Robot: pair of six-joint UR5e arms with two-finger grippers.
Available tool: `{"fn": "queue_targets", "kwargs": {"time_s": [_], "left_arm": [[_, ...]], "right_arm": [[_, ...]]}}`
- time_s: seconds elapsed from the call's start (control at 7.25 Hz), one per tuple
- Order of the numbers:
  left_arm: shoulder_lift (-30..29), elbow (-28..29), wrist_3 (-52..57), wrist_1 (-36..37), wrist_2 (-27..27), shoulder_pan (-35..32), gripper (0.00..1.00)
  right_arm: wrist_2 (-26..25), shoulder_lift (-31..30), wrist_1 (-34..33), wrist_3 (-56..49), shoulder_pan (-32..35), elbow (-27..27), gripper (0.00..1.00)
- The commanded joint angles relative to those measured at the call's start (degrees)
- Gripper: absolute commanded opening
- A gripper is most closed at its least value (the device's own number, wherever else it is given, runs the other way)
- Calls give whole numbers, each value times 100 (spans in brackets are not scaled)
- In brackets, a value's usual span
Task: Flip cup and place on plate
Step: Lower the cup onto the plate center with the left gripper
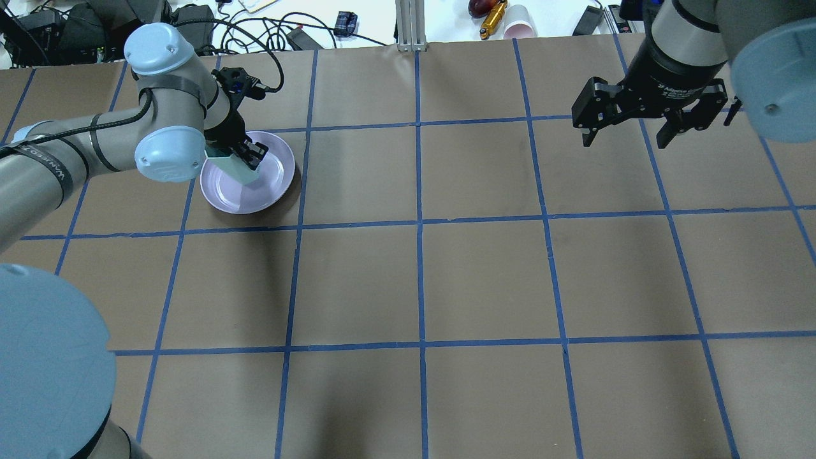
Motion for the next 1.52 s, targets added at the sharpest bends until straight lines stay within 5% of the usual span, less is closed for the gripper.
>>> {"fn": "queue_targets", "kwargs": {"time_s": [0.0, 1.38], "left_arm": [[-41, -96, 11, 220, 5, -17, 0], [-155, -236, -6, 316, 119, -17, 0]], "right_arm": [[-4, -7, 0, 0, 0, 0, 100], [-4, 2, 0, 0, 0, 0, 100]]}}
